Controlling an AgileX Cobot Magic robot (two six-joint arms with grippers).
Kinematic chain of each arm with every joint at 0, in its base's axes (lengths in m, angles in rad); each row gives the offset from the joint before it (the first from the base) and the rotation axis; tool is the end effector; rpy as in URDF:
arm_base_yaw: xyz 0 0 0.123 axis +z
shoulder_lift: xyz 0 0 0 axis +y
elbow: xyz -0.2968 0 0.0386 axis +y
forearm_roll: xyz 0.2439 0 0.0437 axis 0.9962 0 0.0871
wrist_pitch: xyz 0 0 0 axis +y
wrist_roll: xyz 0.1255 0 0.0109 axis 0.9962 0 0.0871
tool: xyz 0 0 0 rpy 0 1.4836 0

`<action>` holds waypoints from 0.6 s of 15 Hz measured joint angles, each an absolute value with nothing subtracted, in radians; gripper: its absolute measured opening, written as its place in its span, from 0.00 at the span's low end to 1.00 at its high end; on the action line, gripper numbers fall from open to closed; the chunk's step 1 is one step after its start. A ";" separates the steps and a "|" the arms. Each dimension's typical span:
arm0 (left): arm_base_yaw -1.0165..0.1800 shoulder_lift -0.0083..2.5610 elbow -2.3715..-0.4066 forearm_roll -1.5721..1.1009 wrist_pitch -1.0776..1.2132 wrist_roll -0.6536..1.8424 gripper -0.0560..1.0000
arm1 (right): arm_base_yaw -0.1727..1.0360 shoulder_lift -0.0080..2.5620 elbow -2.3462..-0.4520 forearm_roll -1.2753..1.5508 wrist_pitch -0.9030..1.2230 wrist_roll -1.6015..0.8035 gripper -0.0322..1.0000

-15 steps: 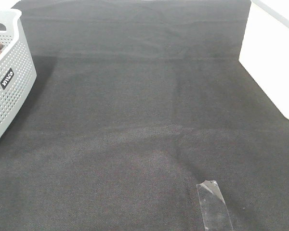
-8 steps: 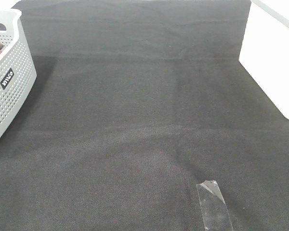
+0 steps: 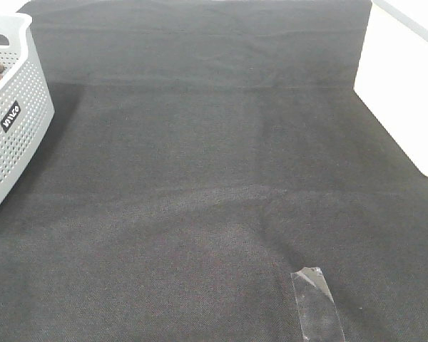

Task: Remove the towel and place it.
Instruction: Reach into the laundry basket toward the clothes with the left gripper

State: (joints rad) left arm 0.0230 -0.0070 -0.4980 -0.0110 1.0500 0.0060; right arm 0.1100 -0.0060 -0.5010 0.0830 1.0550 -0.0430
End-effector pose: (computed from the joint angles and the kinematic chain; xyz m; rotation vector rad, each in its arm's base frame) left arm 0.0082 -0.0010 0.2600 -0.0168 2.0285 0.0052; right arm 0.0065 0.0099 0.2607 -0.1592 2.0255 0.1413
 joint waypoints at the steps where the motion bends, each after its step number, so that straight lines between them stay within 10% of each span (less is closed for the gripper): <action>1: 0.023 -0.007 -0.498 -0.011 1.050 0.006 0.99 | 0.110 -0.006 -0.501 0.083 1.055 -0.043 0.62; 9: 0.023 -0.007 -0.498 -0.011 1.050 0.010 0.99 | 0.110 -0.006 -0.501 0.083 1.055 -0.043 0.62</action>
